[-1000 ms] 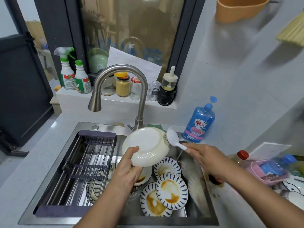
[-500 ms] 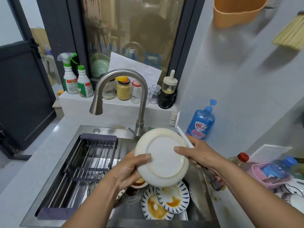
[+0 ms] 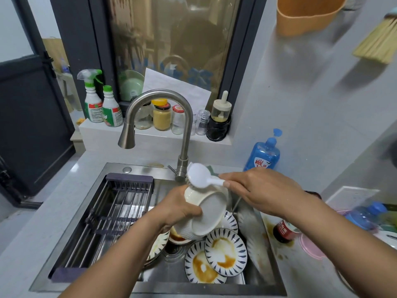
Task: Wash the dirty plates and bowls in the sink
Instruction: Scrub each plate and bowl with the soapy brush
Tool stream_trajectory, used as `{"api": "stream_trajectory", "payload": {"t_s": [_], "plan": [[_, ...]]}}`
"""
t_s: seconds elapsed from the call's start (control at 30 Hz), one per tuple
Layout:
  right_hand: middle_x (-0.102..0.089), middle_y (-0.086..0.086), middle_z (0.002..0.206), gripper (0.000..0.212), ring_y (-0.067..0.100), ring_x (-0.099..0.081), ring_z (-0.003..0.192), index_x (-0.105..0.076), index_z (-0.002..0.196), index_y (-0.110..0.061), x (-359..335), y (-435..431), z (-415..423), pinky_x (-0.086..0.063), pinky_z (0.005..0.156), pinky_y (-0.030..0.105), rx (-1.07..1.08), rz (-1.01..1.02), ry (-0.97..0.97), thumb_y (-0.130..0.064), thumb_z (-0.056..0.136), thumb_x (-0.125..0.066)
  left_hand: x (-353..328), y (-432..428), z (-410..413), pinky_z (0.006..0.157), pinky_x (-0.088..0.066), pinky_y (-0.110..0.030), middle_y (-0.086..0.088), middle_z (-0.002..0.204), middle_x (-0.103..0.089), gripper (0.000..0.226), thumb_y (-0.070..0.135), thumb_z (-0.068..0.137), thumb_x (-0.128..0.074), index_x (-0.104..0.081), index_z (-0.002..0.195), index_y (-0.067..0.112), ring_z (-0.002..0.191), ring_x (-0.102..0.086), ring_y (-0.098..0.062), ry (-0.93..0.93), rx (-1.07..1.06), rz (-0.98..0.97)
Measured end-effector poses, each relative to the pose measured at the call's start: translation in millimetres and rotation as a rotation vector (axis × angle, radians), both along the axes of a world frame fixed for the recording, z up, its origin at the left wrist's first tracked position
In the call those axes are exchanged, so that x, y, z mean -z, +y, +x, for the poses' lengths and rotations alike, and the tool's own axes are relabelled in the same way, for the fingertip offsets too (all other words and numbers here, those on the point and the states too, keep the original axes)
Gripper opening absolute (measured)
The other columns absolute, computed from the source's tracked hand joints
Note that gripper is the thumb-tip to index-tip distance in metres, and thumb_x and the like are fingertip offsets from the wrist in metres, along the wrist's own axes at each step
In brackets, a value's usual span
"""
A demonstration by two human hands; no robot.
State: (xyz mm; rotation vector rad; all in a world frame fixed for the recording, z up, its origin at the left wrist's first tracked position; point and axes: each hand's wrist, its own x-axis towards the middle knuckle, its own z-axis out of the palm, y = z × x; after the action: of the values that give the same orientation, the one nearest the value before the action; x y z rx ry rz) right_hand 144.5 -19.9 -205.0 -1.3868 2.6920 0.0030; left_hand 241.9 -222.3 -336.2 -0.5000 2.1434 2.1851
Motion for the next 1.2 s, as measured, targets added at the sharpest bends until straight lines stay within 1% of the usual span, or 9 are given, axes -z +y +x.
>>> {"api": "stream_trajectory", "payload": {"t_s": [0.13, 0.23, 0.33, 0.47, 0.57, 0.7, 0.93, 1.07, 1.2], "plan": [[-0.06, -0.016, 0.085, 0.038, 0.007, -0.057, 0.081, -0.055, 0.132, -0.053, -4, 3, -14, -0.05, 0.071, 0.032, 0.097, 0.009, -0.1, -0.061, 0.104, -0.03, 6, 3, 3, 0.091, -0.059, -0.044, -0.009, 0.111, -0.072, 0.055, -0.001, 0.066, -0.083, -0.065, 0.114, 0.021, 0.107, -0.068, -0.028, 0.044, -0.072, 0.019], [-0.066, -0.009, 0.094, 0.027, 0.017, -0.062, 0.09, -0.064, 0.107, -0.052, 2, 20, -38, -0.045, 0.072, 0.029, 0.196, 0.002, -0.225, -0.051, 0.106, -0.037, 12, 4, 6, 0.094, -0.057, -0.056, -0.016, 0.117, -0.071, 0.065, -0.003, 0.064, -0.082, -0.063, 0.124, 0.015, 0.113, -0.066, -0.038, 0.079, -0.201, 0.29], [-0.064, -0.009, 0.119, 0.033, 0.022, -0.058, 0.117, -0.066, 0.125, -0.044, 17, 36, -42, -0.045, 0.091, 0.029, 0.262, 0.019, -0.255, -0.05, 0.106, -0.039, 13, 8, 3, 0.089, -0.058, -0.054, -0.021, 0.12, -0.068, 0.054, -0.014, 0.08, -0.067, -0.059, 0.127, 0.01, 0.114, -0.064, -0.039, 0.113, -0.349, 0.594], [-0.068, -0.01, 0.115, 0.036, 0.017, -0.061, 0.101, -0.057, 0.131, -0.049, 30, 32, -16, -0.053, 0.087, 0.039, 0.245, 0.072, -0.127, -0.056, 0.105, -0.033, 20, 18, -8, 0.086, -0.056, -0.065, -0.024, 0.119, -0.071, 0.064, 0.001, 0.074, -0.08, -0.057, 0.134, 0.006, 0.113, -0.066, -0.041, 0.043, -0.527, 0.901], [-0.066, -0.005, 0.106, 0.038, 0.023, -0.063, 0.096, -0.052, 0.129, -0.042, 40, 21, 8, -0.049, 0.073, 0.037, 0.203, 0.178, 0.01, -0.056, 0.107, -0.025, 20, 30, -15, 0.088, -0.051, -0.072, -0.022, 0.119, -0.071, 0.063, 0.014, 0.077, -0.083, -0.057, 0.135, 0.009, 0.11, -0.067, -0.041, 0.014, -0.652, 0.914], [-0.065, 0.005, 0.118, 0.035, 0.03, -0.062, 0.105, -0.047, 0.139, -0.037, 48, 4, 30, -0.054, 0.083, 0.043, 0.132, 0.184, -0.017, -0.045, 0.109, -0.03, 26, 46, -16, 0.095, -0.054, -0.063, -0.02, 0.12, -0.072, 0.069, 0.045, 0.08, -0.078, -0.058, 0.135, 0.008, 0.111, -0.069, -0.038, 0.049, -0.598, 0.852], [-0.065, -0.003, 0.103, 0.028, 0.02, -0.064, 0.09, -0.061, 0.103, -0.03, 51, 6, -11, -0.056, 0.08, 0.041, 0.323, 0.221, -0.109, -0.038, 0.108, -0.035, 32, 40, -13, 0.098, -0.054, -0.056, -0.017, 0.12, -0.073, 0.047, 0.032, 0.093, -0.067, -0.058, 0.134, 0.011, 0.114, -0.069, -0.033, 0.135, -0.502, 0.842], [-0.068, -0.003, 0.105, 0.036, 0.018, -0.064, 0.093, -0.067, 0.117, -0.029, 54, -2, 10, -0.056, 0.087, 0.046, 0.232, 0.179, -0.274, -0.045, 0.107, -0.036, 36, 33, -15, 0.095, -0.054, -0.062, -0.02, 0.119, -0.073, 0.053, 0.032, 0.085, -0.073, -0.06, 0.13, 0.008, 0.112, -0.069, -0.038, 0.121, -0.54, 0.798], [-0.066, -0.002, 0.11, 0.03, 0.022, -0.063, 0.099, -0.064, 0.119, -0.031, 58, -17, 3, -0.055, 0.086, 0.044, 0.269, 0.155, -0.149, -0.037, 0.107, -0.037, 44, 39, -10, 0.105, -0.048, -0.061, -0.019, 0.122, -0.072, 0.05, 0.032, 0.091, -0.067, -0.059, 0.134, 0.009, 0.116, -0.068, -0.036, 0.119, -0.49, 0.815]]}}
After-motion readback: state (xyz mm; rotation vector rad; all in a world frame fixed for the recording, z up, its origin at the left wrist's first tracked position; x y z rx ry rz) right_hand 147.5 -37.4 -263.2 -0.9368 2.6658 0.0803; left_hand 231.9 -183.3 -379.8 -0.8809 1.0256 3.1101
